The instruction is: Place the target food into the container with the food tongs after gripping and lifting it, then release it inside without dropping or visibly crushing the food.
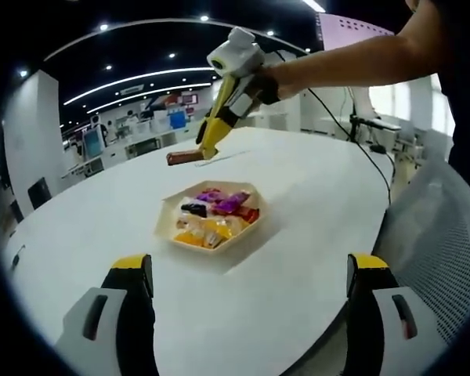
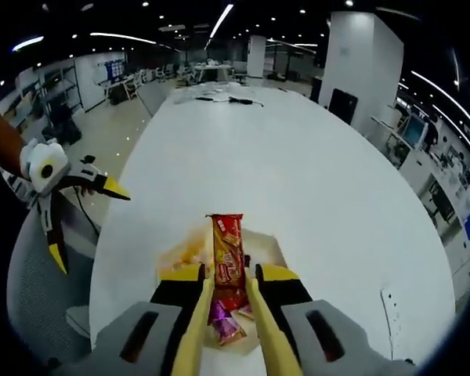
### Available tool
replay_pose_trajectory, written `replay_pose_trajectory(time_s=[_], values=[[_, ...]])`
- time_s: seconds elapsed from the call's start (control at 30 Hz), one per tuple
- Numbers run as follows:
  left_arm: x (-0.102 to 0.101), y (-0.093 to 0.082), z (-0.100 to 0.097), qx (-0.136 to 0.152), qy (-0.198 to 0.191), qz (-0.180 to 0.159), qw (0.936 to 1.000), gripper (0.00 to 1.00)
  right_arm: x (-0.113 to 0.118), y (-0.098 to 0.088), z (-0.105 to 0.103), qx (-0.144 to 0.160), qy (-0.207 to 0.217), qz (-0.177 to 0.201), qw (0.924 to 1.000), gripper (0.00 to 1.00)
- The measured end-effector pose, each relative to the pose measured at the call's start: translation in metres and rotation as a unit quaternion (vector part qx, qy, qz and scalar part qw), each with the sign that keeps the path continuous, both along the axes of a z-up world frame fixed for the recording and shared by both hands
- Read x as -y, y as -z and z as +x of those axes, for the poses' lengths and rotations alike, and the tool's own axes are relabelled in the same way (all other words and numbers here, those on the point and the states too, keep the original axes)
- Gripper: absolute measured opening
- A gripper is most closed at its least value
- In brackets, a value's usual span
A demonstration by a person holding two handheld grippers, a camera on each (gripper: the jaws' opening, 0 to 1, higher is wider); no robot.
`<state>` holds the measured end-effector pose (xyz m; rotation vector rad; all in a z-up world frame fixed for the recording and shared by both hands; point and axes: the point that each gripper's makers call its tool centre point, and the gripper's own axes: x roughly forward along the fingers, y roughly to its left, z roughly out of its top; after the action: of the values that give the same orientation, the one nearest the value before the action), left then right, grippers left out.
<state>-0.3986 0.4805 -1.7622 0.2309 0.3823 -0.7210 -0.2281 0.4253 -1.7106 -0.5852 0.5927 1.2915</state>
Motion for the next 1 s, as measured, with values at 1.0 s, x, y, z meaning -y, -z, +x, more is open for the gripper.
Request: replay_pose_trajectory(time_s=[1.0], values=[[0.003,-0.002,0.000,0.005,0.007,-0.003,1.0000,0.99,0.043,-0.046,0.001,0.061,0.053,0.063,0.9947,0.28]])
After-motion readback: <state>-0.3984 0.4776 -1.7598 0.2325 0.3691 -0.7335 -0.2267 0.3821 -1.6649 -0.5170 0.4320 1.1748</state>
